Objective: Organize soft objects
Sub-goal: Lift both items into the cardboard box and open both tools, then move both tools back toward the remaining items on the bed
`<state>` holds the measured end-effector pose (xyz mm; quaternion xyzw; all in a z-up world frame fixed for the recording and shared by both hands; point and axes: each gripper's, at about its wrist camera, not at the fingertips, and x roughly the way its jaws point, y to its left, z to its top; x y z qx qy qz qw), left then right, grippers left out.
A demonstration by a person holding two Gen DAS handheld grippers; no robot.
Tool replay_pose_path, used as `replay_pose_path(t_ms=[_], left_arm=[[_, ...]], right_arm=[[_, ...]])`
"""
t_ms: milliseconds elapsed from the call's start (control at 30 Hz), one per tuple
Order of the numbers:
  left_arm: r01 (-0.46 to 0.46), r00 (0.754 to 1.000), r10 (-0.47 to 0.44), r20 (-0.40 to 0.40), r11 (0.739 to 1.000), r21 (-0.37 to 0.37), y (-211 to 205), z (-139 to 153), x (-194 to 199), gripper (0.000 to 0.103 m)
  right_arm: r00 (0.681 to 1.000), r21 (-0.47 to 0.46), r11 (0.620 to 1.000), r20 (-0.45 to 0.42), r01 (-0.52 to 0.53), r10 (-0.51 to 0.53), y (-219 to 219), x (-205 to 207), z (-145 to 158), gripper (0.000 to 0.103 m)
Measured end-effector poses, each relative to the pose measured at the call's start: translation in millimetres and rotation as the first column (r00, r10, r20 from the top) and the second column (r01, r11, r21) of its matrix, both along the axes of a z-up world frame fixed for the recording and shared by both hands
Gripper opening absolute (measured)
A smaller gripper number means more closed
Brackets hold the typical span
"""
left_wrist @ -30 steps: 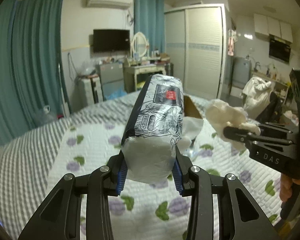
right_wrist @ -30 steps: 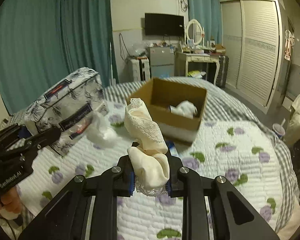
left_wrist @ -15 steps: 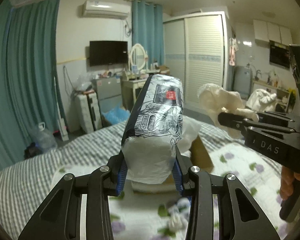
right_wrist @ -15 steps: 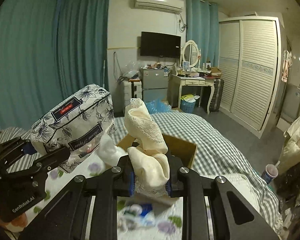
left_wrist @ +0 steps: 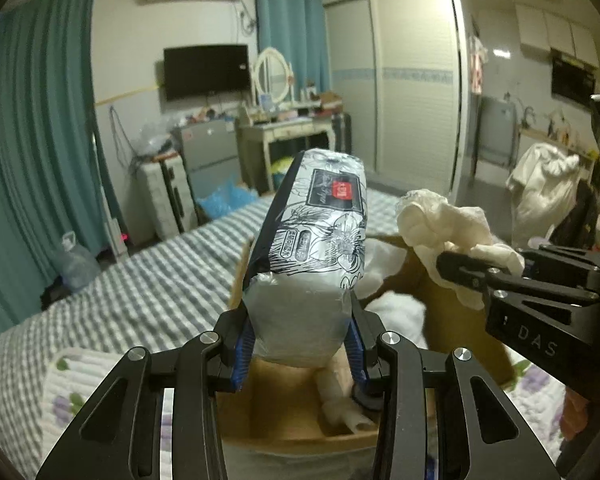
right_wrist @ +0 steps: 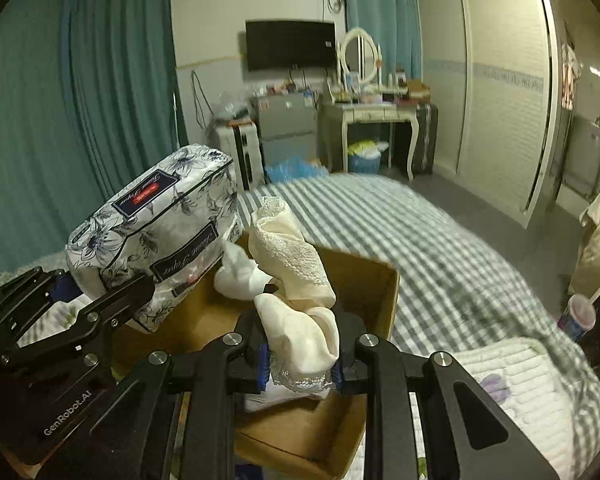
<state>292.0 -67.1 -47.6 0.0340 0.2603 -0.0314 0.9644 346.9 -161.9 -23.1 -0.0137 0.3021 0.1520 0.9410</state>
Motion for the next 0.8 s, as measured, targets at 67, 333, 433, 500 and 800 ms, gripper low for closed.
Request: replay_pose_path(t_ms=[67,333,433,500,800], left_arm=[[0.003,1.000,-0.003,-0.016,1.000,-0.006,-2,-7,3,0.038],[-0.011,1.000,0.011,0.005,1.000,0.001,-4,12,-18,0.077],[-0.023,0.999,0.023,0.028,1.000,-0.001,0,35,-33,0.081],[-0.023,0.999,0.023,0.047,1.000,-0.012,2,58,-50,0.081],[-0.032,0.983,0.033,0.179,0.999,-0.010,3,151,-152,0.094]], right_arm=[[1.000,0.001,1.000,-0.026,0.000,0.000,-7,5,-13,0.022],[1.000,0.048,0.998,-0.009,0.031,-0.030,-24,-2,1,0.057],[0.999,0.039,0.999,0.035,0.032,-0.034,-24,-21,24,0.058],[0.998,0.027,0.999,0.049,0.030,-0.032,-22,-37,43,0.058],[0.990,-0.004,1.000,0.139,0.003,-0.002,-20,-137,134,0.067]])
